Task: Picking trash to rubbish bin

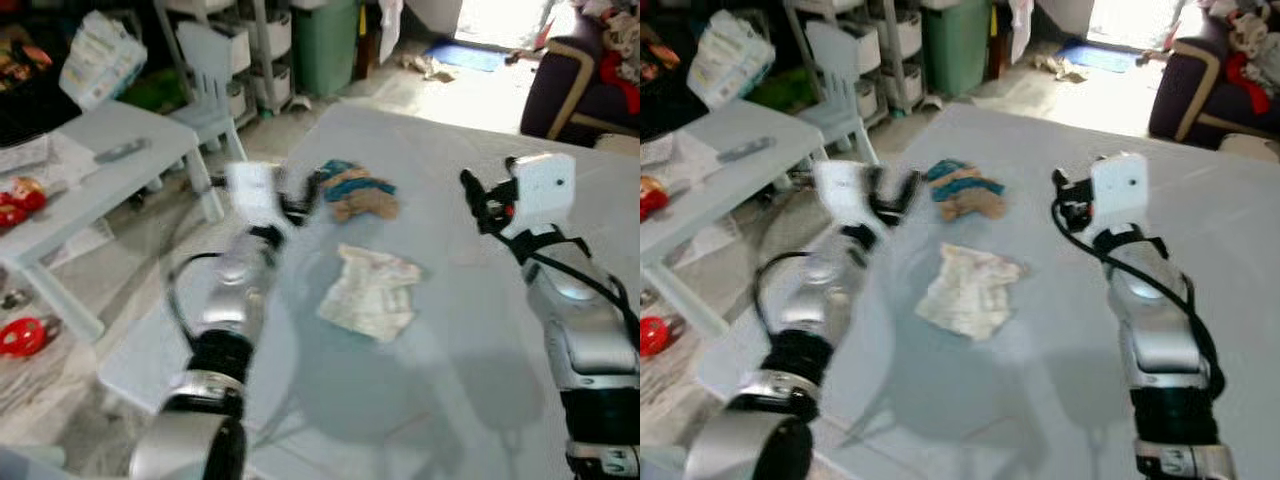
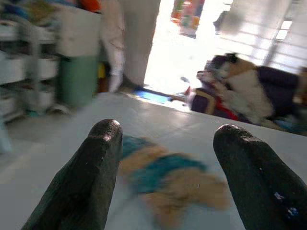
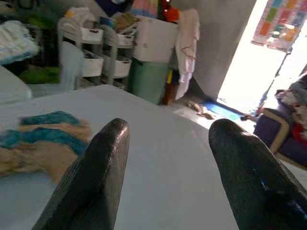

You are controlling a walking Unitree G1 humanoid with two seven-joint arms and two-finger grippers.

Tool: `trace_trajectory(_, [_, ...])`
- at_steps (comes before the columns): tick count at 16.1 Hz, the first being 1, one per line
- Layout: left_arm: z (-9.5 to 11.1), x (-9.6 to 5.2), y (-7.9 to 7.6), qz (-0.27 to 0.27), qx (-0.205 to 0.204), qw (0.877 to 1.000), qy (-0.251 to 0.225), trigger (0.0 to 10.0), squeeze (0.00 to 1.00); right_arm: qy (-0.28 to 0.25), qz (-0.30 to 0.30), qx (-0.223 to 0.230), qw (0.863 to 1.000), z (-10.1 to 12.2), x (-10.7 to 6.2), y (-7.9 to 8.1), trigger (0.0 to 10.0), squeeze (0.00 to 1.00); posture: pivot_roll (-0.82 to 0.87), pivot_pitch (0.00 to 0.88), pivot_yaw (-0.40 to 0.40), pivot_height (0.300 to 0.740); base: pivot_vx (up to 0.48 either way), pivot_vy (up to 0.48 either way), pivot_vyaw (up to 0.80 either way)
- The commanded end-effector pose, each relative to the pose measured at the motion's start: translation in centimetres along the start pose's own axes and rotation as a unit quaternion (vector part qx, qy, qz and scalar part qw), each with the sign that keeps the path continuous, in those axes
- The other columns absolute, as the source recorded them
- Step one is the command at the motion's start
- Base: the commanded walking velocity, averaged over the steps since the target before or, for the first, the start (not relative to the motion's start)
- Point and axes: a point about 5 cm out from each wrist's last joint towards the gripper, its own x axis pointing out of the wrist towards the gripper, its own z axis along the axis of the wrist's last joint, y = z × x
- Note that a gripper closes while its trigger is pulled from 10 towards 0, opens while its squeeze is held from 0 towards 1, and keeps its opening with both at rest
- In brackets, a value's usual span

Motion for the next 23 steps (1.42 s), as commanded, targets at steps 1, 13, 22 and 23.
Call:
trace_trajectory(1, [0.6, -0.1, 0.8, 0.009, 0.012, 1.000, -0.003, 10.0, 0.00, -0.008, 0.006, -0.001, 1.000, 0.4, 0.1, 0.2, 10.0, 0.00, -0.14, 0.089, -0.011, 0.740, 0.000, 0.000, 0.00])
trace_trajectory(13, [0.7, 2.1, 2.2, 0.013, 0.050, 0.997, 0.064, 10.0, 0.00, 0.038, 0.088, 0.033, 0.995, 1.0, -4.8, 1.4, 10.0, 0.00, -0.26, 0.221, -0.011, 0.740, 0.000, 0.000, 0.00])
trace_trajectory(22, [1.6, 3.9, 0.0, -0.038, 0.124, 0.988, 0.080, 10.0, 0.00, 0.155, 0.379, 0.190, 0.892, 2.0, -14.6, 8.2, 10.0, 0.00, -0.39, 0.322, -0.013, 0.740, 0.000, 0.000, 0.00])
trace_trajectory(23, [1.9, 4.1, -0.3, -0.041, 0.137, 0.987, 0.072, 10.0, 0.00, 0.163, 0.382, 0.195, 0.888, 2.2, -14.9, 8.2, 10.0, 0.00, -0.39, 0.327, -0.014, 0.740, 0.000, 0.000, 0.00])
